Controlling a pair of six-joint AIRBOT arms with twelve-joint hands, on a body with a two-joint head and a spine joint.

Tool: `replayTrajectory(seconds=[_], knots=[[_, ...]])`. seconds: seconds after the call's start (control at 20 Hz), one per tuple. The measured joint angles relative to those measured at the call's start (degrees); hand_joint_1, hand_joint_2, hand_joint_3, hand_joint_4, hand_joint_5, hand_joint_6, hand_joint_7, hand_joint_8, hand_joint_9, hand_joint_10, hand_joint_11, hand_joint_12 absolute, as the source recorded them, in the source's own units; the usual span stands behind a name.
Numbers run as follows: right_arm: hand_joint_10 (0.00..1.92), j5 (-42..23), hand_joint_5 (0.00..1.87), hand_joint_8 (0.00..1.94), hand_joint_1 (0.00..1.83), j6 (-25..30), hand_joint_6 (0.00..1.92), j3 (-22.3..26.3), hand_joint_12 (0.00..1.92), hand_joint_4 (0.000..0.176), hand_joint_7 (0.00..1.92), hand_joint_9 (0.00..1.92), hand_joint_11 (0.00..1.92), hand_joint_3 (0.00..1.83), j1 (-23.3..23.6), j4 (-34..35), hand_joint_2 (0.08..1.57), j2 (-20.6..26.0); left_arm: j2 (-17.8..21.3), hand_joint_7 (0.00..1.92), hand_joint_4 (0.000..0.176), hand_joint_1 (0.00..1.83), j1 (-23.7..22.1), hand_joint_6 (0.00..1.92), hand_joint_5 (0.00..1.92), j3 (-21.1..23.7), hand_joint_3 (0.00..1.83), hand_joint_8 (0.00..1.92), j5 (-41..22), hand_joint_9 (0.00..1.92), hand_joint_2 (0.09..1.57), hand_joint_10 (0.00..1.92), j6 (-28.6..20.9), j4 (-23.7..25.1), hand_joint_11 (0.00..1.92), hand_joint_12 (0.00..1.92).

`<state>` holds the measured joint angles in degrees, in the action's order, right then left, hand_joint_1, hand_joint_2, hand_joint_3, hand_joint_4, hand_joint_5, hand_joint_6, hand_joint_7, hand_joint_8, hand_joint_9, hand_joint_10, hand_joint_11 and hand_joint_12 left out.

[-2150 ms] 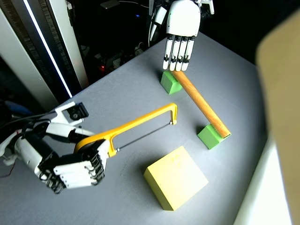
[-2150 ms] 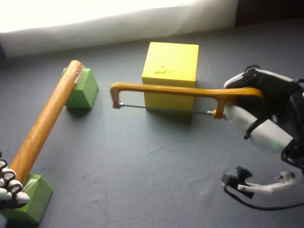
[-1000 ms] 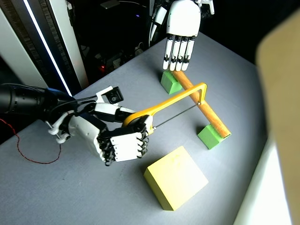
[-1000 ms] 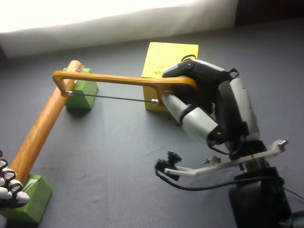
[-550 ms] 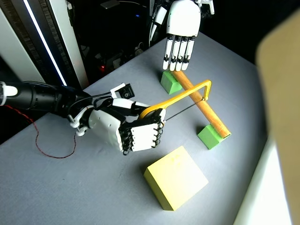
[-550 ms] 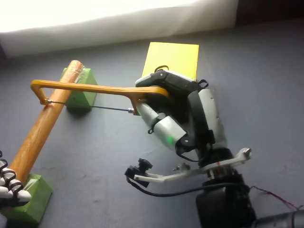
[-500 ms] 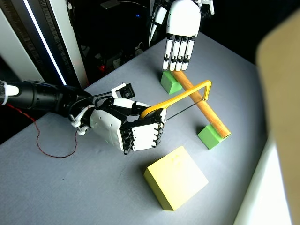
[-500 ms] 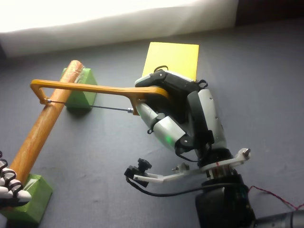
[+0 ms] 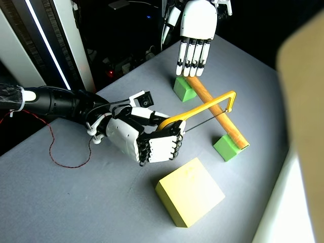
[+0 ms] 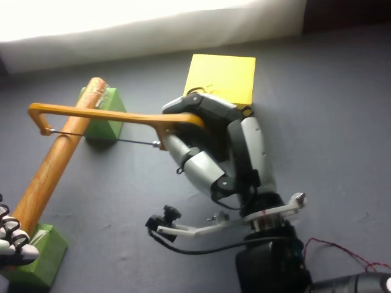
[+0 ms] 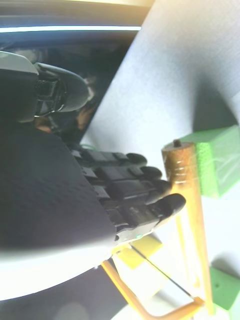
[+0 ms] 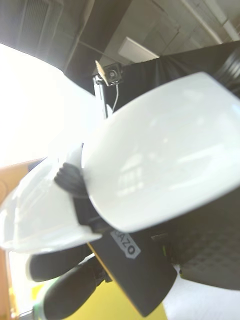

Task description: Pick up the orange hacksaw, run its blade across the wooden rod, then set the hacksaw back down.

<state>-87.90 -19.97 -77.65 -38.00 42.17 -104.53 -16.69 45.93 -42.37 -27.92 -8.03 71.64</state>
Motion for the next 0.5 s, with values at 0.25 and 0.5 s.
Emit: replayTrajectory(seconds=[0.25,0.5], knots=[[1.29,1.4,0.86,1.03,1.37,-1.22,0.97,-1.22,1.38,0.0,0.95,0.94,0.84,0.0,0.02,0.02,1.13,-1.33,0.0,0.23,0.0,0.08,0.0,0.0,0.21,0.0,0.0,0.0,0.0,0.22,1.29,0.0,0.0,0.02,0.0,0.52],[1.24,1.7,0.95,0.94,1.38,-1.36,0.83,-4.76,1.39,0.0,1.02,1.0,0.84,0.0,0.28,-0.24,1.1,-3.89,0.0,0.24,0.0,0.09,-0.11,0.0,0.21,0.0,0.0,0.0,-0.02,0.23,1.29,0.01,0.0,0.0,0.0,0.52]])
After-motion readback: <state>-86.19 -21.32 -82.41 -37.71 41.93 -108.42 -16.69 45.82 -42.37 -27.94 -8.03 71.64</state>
